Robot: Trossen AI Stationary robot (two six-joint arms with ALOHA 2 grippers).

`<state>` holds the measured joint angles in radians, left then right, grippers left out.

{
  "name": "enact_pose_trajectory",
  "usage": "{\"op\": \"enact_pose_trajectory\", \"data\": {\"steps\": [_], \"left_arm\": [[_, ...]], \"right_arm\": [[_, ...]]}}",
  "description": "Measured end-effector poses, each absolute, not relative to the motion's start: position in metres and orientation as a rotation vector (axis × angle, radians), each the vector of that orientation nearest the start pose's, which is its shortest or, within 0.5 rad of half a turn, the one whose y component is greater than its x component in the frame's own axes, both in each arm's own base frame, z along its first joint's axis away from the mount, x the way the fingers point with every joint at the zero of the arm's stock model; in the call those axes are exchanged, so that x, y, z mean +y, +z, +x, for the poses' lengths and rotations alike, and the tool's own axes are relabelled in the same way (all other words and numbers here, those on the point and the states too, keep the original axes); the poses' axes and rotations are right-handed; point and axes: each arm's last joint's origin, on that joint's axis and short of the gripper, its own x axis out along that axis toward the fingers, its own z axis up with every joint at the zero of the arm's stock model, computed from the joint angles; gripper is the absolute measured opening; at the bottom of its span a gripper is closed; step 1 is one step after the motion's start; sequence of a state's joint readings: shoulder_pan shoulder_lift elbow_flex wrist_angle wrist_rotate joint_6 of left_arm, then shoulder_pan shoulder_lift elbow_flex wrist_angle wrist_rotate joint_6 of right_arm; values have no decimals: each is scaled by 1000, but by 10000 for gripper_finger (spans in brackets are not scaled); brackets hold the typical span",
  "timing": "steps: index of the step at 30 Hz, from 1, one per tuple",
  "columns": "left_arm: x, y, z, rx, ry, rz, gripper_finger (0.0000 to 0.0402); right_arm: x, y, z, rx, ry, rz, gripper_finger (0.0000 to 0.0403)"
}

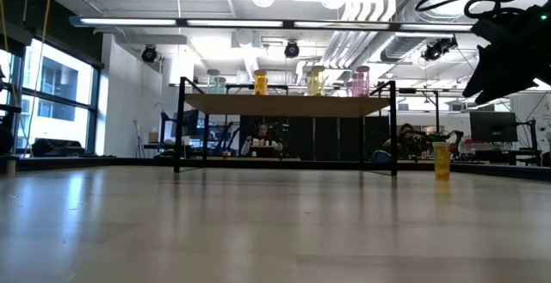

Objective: Pick and place medicine bottles onto shelf by color
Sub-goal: Put the orange pill bottle on the shelf aligned with the other orange pill bottles

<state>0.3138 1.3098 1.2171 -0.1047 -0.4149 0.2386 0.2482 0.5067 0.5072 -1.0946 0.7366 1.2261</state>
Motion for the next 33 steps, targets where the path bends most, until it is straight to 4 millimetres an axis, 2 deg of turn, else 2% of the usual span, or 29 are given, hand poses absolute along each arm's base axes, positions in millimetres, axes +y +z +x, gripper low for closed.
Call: {"op": "enact_pose_trajectory", "data": {"steps": [9, 16, 33], "left_arm": [[102, 377, 276, 291, 698, 238, 200], [102, 377, 276, 291, 698, 237, 200], [101, 373, 275, 337, 692, 239, 200]], "right_arm": [[-8, 218, 80, 561, -862, 519, 165], [-9, 218, 93, 610, -786, 520, 165], [-8, 196, 126, 768, -915, 532, 165]]}}
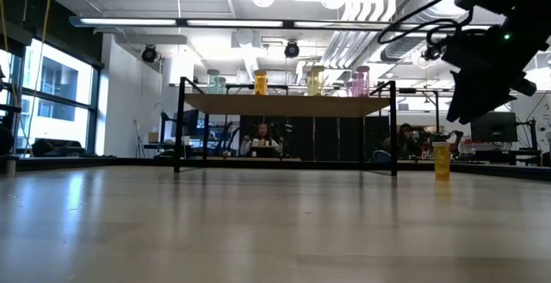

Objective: Pick and place medicine bottles onto shelf by color
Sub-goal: Put the orange pill bottle on the shelf aligned with the other orange pill bottles

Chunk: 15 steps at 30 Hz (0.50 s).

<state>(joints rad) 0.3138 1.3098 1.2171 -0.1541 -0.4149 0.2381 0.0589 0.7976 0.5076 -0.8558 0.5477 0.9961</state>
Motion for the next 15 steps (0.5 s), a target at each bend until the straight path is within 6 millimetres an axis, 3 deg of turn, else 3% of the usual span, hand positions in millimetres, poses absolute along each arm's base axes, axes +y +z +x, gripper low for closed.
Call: {"op": "enact_pose_trajectory", "data": {"steps": [15], "left_arm": [[101, 373, 275, 345, 688, 263, 200]], "right_arm": [[-6, 167, 161, 795, -1036, 591, 165]]}}
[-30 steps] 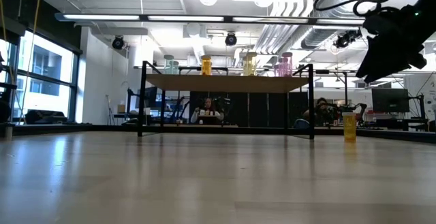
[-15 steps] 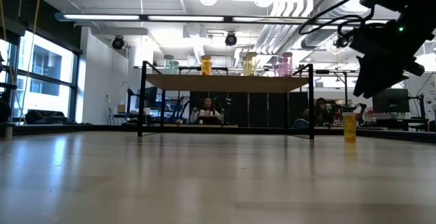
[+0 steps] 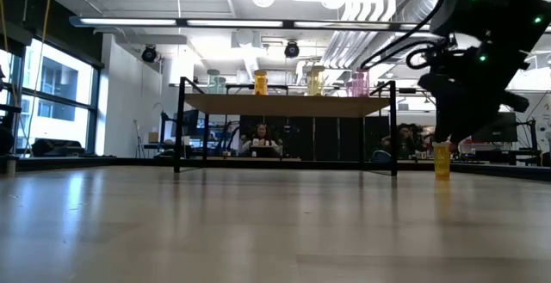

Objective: Pick and place medicine bottles onto shelf by color
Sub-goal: Put the orange pill bottle on the shelf aligned with the other orange pill bottles

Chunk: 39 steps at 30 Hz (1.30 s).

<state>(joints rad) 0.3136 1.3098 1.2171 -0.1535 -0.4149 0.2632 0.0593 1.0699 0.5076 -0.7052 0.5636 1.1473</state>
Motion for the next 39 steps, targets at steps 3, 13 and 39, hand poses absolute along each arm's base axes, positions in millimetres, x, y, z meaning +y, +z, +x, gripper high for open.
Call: {"op": "enact_pose_trajectory", "data": {"steps": [3, 13, 39], "left_arm": [[101, 373, 275, 349, 686, 272, 200], [101, 373, 275, 349, 686, 272, 200], [102, 373, 274, 351, 719, 268, 200]], "right_arm": [[-6, 160, 167, 810, -1055, 590, 165], [-10, 145, 176, 766, -1185, 795, 165], [-35, 149, 174, 714, -1325, 844, 232]]}}
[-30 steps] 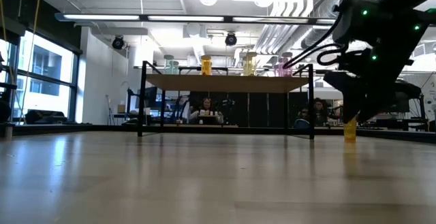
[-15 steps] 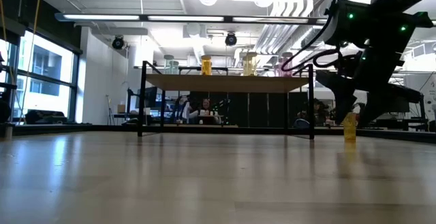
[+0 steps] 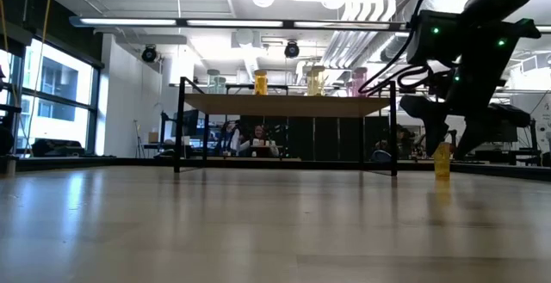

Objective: Pick and place medicine bottles onto shelf by color
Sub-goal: Put the orange pill bottle on the shelf aligned with the other orange pill bottles

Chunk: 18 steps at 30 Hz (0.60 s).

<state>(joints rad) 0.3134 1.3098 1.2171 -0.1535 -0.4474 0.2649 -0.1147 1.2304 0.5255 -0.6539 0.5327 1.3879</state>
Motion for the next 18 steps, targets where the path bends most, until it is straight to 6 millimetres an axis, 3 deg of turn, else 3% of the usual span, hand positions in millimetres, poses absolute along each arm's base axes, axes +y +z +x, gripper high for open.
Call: {"op": "enact_pose_trajectory", "data": {"steps": [9, 18], "left_arm": [[102, 373, 274, 353, 737, 269, 200], [103, 373, 274, 356, 755, 271, 200]], "right_arm": [[-46, 149, 173, 731, -1335, 798, 227], [-46, 149, 174, 756, -1300, 827, 174]]}}
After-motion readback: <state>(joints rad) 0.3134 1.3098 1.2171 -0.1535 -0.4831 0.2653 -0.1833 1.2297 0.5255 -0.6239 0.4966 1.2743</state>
